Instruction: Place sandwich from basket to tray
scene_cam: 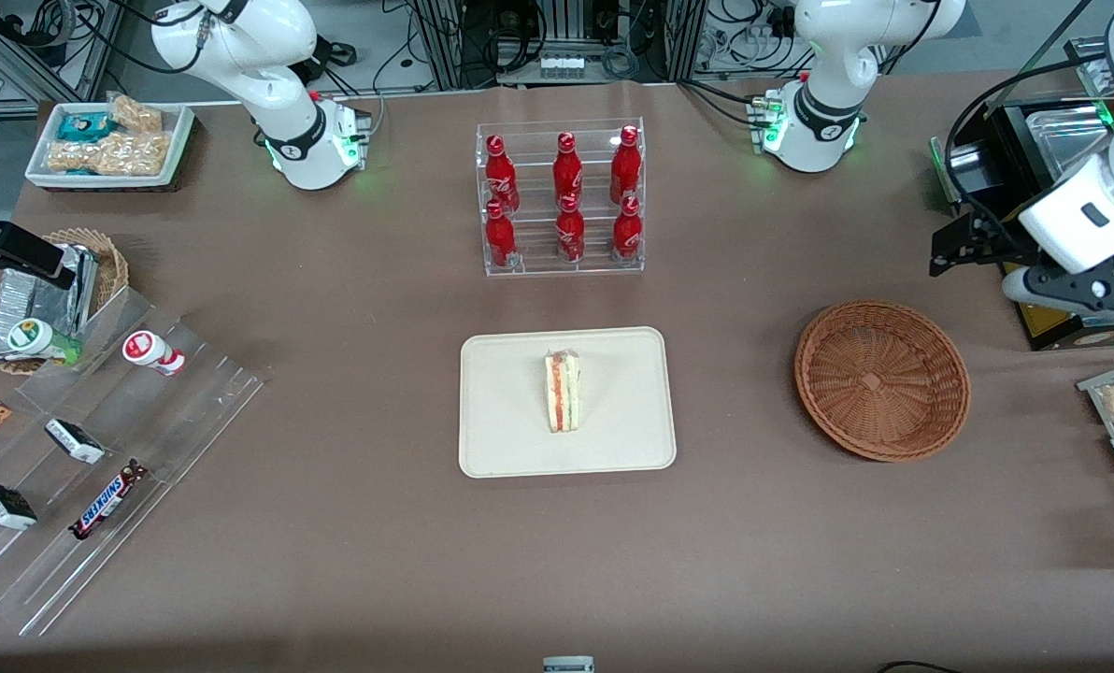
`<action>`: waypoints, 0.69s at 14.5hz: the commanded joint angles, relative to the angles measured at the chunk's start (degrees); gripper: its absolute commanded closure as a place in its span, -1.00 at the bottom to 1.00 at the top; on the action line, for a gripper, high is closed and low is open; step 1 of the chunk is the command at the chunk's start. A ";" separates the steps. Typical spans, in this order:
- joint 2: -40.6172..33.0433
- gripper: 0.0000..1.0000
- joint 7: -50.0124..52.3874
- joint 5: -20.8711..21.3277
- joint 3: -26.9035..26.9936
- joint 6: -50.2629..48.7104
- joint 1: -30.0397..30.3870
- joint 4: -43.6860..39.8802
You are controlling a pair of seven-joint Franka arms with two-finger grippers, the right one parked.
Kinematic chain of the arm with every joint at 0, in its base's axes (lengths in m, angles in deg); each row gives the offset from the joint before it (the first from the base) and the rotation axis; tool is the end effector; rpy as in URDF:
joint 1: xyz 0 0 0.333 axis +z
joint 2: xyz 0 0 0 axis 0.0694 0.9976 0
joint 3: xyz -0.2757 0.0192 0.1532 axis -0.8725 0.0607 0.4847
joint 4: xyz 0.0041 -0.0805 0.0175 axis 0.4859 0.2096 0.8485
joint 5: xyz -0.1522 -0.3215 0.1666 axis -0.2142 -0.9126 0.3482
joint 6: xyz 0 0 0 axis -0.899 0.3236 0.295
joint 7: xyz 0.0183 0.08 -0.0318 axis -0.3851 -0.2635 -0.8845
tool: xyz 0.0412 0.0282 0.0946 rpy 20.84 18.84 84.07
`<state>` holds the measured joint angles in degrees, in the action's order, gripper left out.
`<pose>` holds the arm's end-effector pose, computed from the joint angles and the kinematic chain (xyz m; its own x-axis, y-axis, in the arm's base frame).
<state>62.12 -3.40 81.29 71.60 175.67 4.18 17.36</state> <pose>0.5518 -0.0433 0.6098 0.9650 -0.2525 -0.0705 -0.2495 -0.9672 0.0480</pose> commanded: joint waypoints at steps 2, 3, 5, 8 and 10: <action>-0.50 -1.00 -1.49 1.10 -0.58 -1.54 0.33 0.03; -0.50 -1.00 -1.49 1.44 -0.50 -1.37 0.33 0.03; -0.59 -1.00 -1.40 1.80 -0.49 -1.45 0.33 0.03; -0.68 -1.00 -1.14 1.54 -0.58 -1.63 0.33 0.03; -0.77 -1.00 -1.14 1.10 -0.58 -1.72 0.33 0.03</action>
<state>62.07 -3.83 82.16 71.43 174.97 4.18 17.38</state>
